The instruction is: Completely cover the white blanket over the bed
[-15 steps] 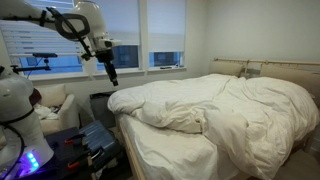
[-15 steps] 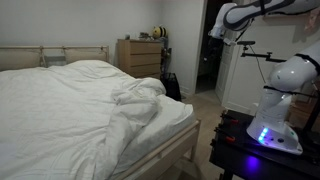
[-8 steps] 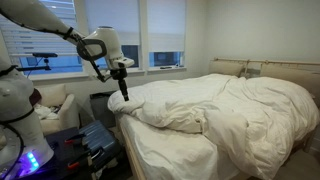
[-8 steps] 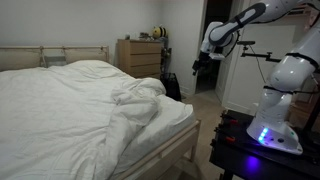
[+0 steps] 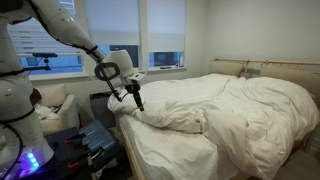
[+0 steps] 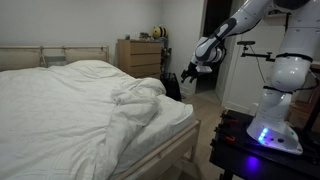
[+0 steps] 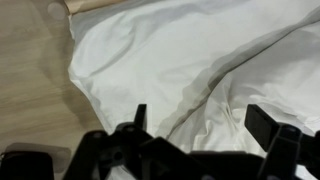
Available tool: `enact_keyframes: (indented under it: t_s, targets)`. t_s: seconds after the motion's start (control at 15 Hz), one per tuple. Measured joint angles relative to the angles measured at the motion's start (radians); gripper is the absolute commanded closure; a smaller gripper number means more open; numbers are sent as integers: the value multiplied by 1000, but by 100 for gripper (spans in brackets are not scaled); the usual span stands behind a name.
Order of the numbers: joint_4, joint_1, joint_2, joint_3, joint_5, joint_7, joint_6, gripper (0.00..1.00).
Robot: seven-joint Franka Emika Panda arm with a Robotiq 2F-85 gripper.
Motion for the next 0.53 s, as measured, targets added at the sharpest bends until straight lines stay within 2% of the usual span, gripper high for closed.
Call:
enact_keyframes:
  t_s: [0.2,0.53]
  targets:
    - [31,25,99,6,121,-104,138,0]
    - [110,13,190,80,334,-290,222,0]
